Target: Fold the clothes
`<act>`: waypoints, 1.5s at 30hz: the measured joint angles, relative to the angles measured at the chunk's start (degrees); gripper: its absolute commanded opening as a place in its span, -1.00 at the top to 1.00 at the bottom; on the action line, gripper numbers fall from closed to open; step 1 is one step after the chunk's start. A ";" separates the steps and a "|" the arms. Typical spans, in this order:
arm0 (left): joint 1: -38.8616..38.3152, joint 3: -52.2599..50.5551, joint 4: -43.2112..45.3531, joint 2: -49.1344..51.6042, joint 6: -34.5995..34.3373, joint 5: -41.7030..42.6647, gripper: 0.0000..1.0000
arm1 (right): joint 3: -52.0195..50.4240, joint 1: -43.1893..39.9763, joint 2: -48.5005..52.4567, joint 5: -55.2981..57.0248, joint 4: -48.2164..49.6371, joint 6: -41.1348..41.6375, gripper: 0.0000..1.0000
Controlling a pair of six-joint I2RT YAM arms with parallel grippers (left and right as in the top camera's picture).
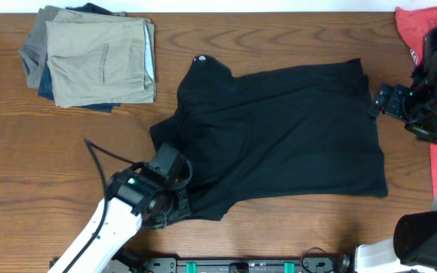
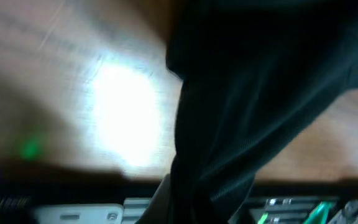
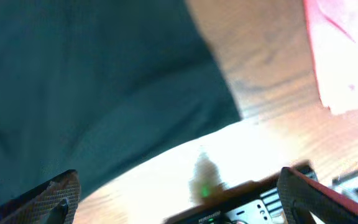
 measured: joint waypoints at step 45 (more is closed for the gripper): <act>0.00 -0.02 -2.54 -4.48 -0.90 7.65 0.88 | -53.16 -21.90 -18.60 -5.70 33.16 9.84 -0.40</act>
